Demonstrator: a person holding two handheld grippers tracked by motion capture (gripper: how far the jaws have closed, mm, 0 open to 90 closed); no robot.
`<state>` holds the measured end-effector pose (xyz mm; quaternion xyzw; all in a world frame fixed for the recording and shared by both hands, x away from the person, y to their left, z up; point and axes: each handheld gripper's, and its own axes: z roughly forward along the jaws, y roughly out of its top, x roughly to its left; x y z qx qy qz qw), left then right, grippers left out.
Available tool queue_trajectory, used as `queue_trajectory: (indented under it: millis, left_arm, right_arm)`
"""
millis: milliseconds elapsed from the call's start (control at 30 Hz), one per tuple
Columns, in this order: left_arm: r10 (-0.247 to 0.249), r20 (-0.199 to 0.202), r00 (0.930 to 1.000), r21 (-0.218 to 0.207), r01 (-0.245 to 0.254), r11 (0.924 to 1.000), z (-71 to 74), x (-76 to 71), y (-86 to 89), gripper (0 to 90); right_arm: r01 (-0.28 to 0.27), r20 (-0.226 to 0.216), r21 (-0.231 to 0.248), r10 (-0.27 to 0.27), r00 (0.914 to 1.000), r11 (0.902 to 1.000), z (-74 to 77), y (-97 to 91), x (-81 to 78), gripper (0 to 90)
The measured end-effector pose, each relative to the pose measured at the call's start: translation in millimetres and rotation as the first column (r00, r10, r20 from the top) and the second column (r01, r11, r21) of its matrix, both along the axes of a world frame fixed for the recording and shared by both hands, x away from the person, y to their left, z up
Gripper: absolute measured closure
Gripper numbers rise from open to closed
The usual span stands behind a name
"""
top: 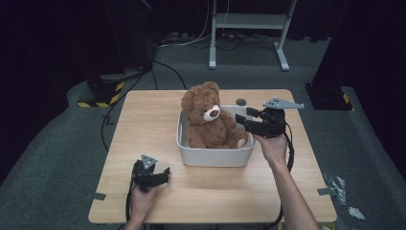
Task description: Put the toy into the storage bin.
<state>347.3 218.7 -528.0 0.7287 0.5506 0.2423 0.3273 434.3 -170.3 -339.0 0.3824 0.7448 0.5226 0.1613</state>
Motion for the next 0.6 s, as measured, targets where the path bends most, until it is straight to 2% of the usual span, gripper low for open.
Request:
queue_trajectory:
  millis: [600]
  left_arm:
    - [-0.001, 0.001, 1.0000, 0.001, 0.001, 1.0000, 0.0, 0.0, 0.0, 22.1]
  right_arm:
    - [0.022, 0.017, 0.009, -0.022, 0.9996, 0.9997, 3.9, -16.0, -8.5, 41.6]
